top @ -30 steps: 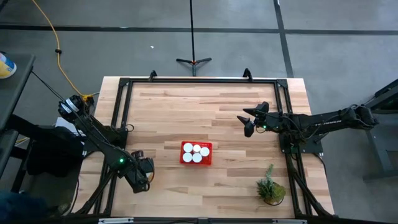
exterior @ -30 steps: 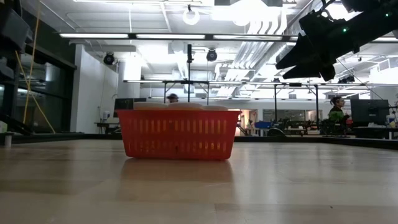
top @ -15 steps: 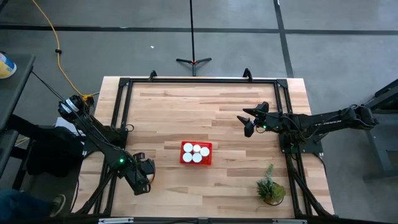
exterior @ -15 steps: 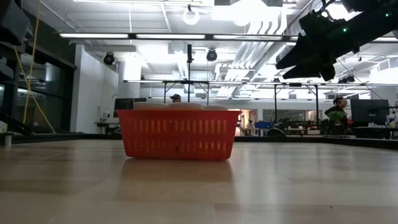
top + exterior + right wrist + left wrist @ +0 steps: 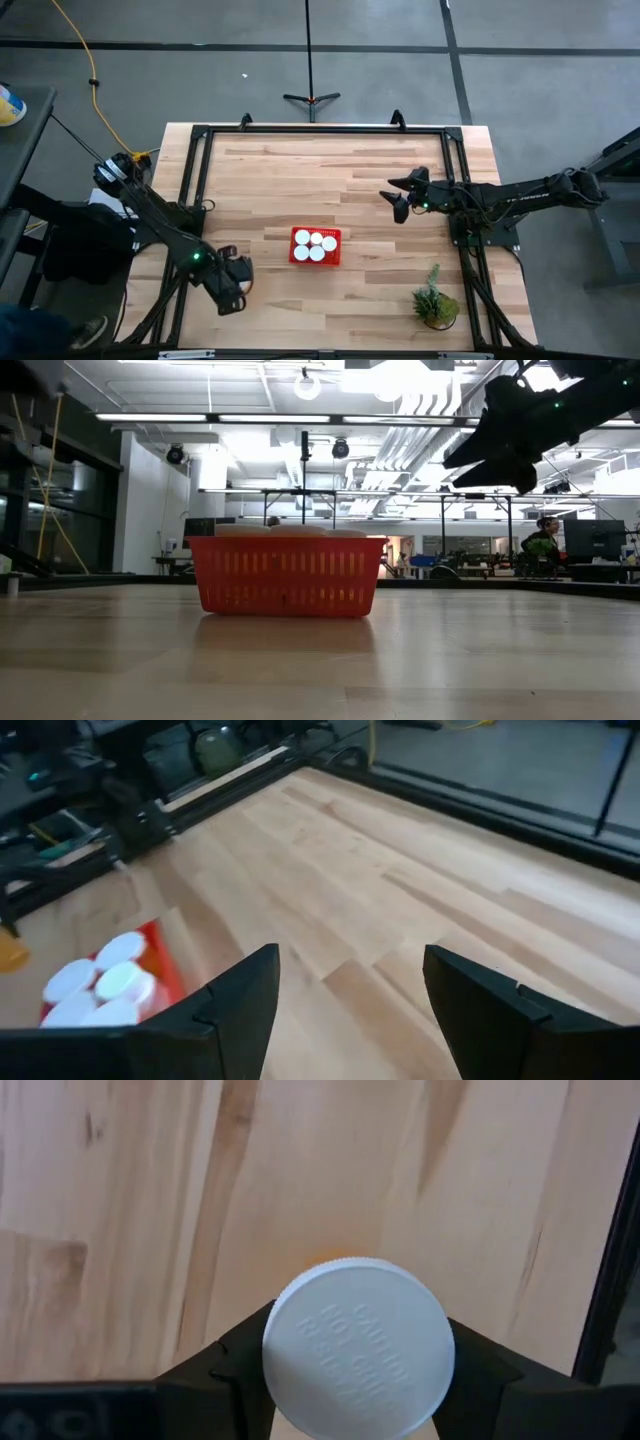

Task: Pick and place pill bottles into a basket
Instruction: Put the orange pill bottle into the red bin

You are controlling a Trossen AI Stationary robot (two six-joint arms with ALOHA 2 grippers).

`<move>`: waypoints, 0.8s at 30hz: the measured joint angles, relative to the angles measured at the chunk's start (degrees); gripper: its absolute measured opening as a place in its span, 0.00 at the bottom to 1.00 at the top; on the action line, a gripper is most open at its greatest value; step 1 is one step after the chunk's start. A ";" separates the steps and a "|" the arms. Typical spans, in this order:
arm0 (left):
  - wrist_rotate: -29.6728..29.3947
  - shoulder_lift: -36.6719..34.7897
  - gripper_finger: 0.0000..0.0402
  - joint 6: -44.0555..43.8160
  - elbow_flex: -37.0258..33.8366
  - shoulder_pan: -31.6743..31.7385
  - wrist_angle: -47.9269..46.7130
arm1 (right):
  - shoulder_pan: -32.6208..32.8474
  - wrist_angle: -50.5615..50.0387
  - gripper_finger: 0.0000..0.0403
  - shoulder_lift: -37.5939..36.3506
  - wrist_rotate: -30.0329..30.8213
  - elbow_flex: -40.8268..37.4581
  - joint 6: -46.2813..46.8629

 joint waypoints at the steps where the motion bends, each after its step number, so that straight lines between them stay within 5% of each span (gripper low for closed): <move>1: 0.21 0.00 0.57 0.52 0.40 0.67 -0.12 | 0.02 0.09 0.59 0.00 -0.46 0.00 0.15; 13: 2.94 -0.02 0.59 15.81 8.00 12.73 -3.87 | 0.60 13.24 0.59 4.41 -15.08 0.07 0.07; 24: 5.80 -0.04 0.63 23.19 16.28 21.83 -5.42 | 7.38 42.10 0.59 23.08 -14.46 0.21 -1.64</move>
